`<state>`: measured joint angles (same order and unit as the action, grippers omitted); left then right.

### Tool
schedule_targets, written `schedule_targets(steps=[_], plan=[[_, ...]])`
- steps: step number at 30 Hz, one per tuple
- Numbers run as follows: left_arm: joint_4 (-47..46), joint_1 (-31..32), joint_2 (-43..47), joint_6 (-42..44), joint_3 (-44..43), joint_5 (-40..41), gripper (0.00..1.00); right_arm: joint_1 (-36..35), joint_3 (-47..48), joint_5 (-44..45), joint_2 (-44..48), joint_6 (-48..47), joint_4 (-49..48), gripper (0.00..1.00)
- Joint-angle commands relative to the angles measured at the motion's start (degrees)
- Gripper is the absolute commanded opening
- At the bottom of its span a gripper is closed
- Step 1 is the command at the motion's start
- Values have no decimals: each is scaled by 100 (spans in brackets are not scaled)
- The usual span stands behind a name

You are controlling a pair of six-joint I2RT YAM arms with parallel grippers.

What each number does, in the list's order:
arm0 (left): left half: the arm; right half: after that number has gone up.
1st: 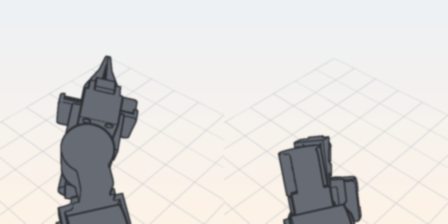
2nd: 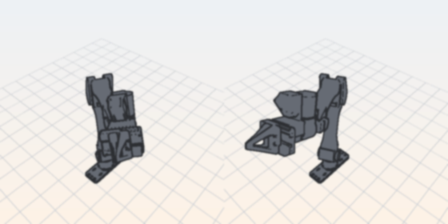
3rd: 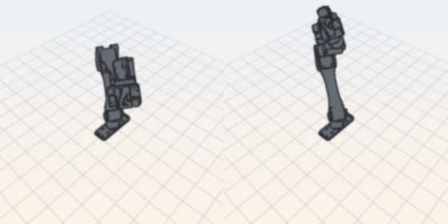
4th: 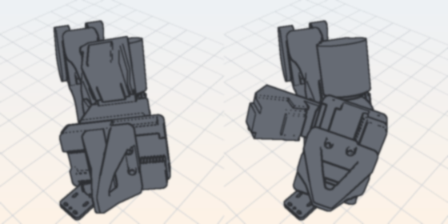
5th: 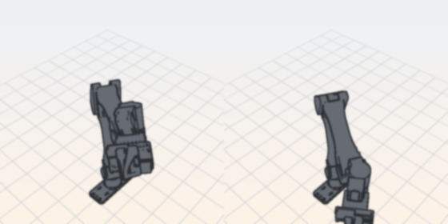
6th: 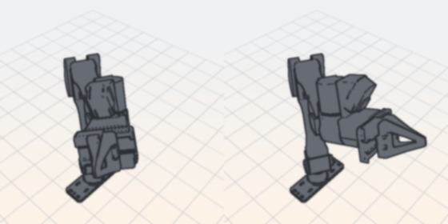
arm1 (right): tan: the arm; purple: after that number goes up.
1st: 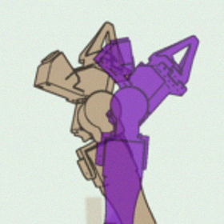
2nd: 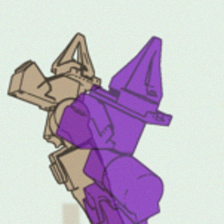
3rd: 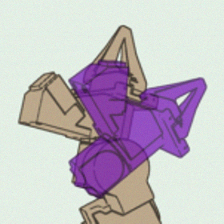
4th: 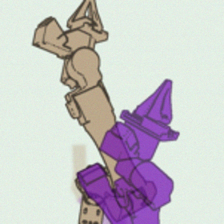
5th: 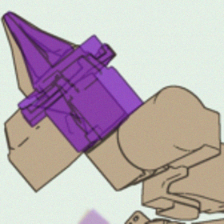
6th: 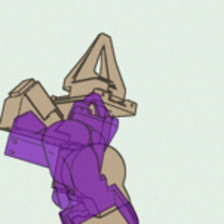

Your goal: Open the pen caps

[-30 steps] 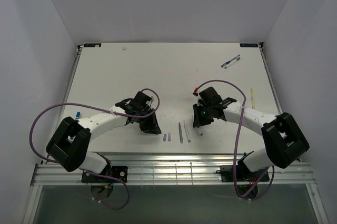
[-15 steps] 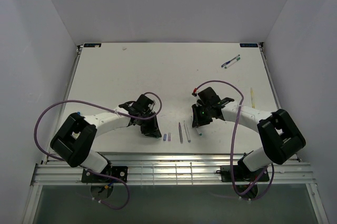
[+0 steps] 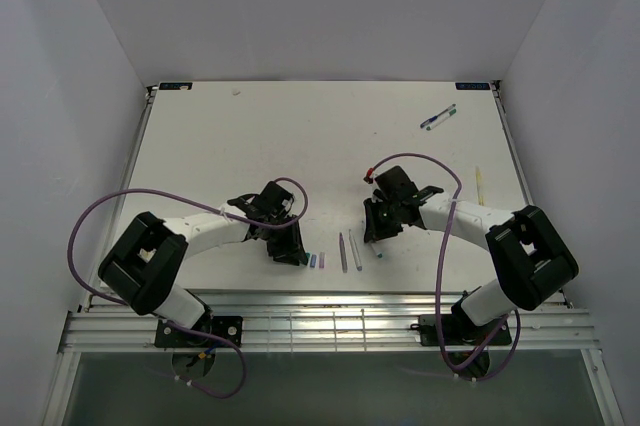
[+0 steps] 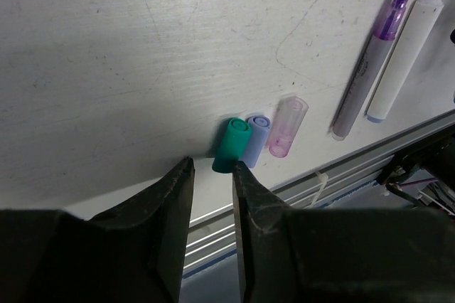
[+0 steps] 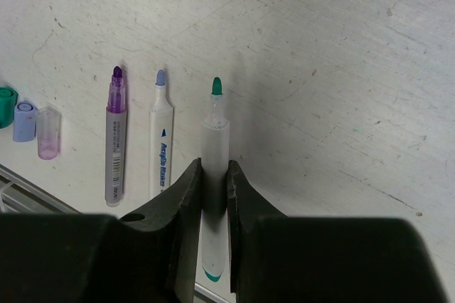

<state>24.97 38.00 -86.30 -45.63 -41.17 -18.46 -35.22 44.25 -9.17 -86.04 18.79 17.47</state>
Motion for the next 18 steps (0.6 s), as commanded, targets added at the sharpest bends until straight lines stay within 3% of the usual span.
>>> schedule_targets(steps=[1,18], plan=[[-106,15,-9,1,-23,0,40,7,-83,-32,-27,-24,-174,13],[-2,23,834,-95,-40,-35,42,-11,-74,-173,-167,20,-253,18]])
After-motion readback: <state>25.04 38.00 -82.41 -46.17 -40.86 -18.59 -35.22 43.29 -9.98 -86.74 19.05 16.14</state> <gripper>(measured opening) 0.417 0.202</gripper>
